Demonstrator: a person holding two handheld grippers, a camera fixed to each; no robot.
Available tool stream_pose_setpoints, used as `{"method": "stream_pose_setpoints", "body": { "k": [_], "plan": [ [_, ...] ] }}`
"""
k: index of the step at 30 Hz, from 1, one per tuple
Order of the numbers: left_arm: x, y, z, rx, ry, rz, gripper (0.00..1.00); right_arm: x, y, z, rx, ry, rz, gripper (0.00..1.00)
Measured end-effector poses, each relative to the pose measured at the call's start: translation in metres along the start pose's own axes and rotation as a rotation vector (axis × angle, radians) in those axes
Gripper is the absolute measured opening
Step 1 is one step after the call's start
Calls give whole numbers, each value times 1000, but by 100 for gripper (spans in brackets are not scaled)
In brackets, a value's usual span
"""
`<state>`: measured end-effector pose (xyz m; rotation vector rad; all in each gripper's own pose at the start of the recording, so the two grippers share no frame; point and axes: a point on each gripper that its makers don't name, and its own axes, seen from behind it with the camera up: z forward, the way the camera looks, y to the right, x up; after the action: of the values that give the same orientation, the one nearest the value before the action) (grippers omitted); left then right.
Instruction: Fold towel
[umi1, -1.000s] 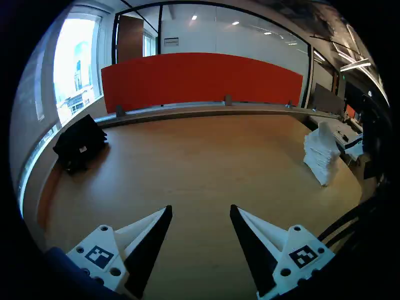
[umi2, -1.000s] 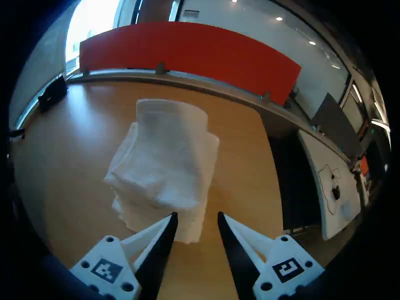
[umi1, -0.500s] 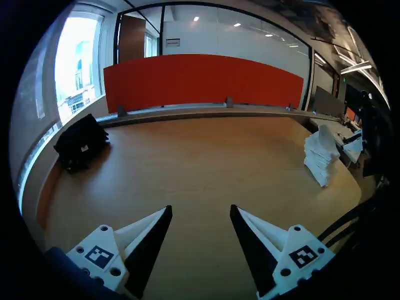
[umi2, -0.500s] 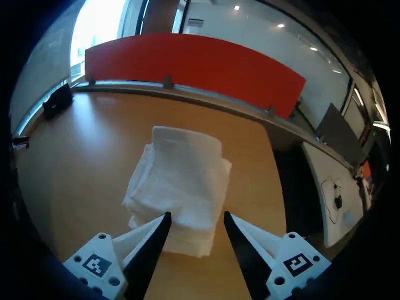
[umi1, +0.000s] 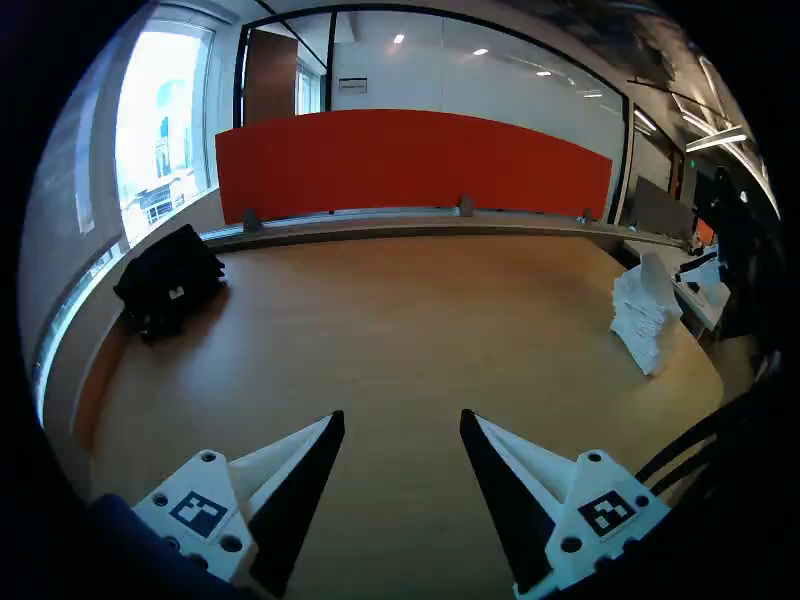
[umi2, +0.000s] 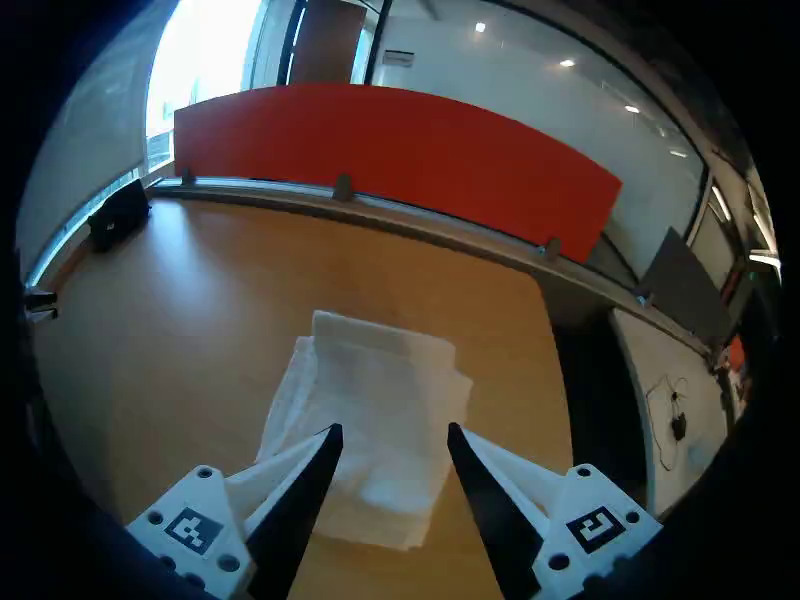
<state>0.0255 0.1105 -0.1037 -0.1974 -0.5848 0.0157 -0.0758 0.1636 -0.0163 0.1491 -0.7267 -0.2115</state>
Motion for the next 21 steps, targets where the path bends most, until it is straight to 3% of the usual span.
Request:
{"method": "stream_pose_setpoints", "body": {
  "k": [12, 21],
  "plan": [
    [-5, -5, -3, 21, -4, -13, 85, 35, -4, 19, 22, 31, 4, 81],
    [-8, -9, -5, 37, -8, -25, 85, 40, -8, 33, 34, 28, 7, 81]
  ]
}}
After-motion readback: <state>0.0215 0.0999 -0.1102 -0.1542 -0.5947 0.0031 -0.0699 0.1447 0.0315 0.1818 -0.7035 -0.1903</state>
